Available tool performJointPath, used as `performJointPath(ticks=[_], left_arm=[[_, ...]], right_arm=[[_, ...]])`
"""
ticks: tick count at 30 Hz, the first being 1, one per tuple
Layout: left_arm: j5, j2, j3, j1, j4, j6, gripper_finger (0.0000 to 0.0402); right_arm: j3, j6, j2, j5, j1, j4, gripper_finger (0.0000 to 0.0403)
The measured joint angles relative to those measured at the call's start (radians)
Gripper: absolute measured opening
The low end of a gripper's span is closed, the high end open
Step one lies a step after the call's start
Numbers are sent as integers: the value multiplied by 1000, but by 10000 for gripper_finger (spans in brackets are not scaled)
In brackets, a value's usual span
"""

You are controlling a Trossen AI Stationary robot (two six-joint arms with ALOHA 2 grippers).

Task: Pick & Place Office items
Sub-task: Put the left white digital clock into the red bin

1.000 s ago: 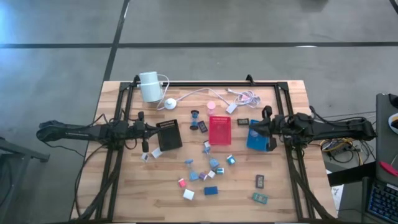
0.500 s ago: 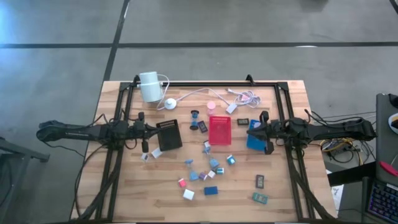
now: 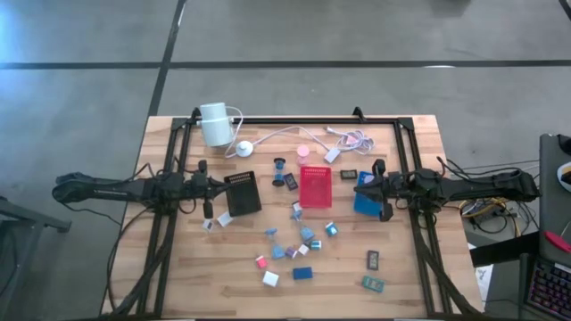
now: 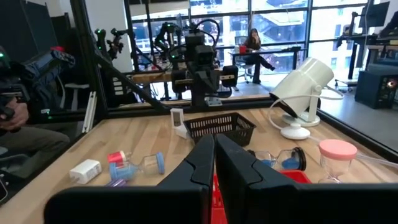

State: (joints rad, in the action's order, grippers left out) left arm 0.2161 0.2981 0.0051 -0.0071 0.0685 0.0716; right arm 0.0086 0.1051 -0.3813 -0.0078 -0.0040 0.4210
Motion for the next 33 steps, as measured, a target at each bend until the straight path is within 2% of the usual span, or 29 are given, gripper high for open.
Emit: performJointPath(ticks=[9,13,19,23,27,33], left_arm=[[0,8,67,0,-19,-8,3],[-1,13,191,-2,-207,26,3],[-6,84,443,-17,-567,169,3],[-84,168,572,-36,-669,238,3],[-169,280,699,-53,-809,205,3],[-183,458,883,-55,-1079,96,3]], right_arm=[[0,0,0,0,0,-1,12],[0,-2,0,0,0,-6,12],[0,-18,0,0,0,-6,12],[0,-27,0,1,0,-6,12],[0,-27,0,6,0,-6,12],[0,-27,0,8,0,-6,12]])
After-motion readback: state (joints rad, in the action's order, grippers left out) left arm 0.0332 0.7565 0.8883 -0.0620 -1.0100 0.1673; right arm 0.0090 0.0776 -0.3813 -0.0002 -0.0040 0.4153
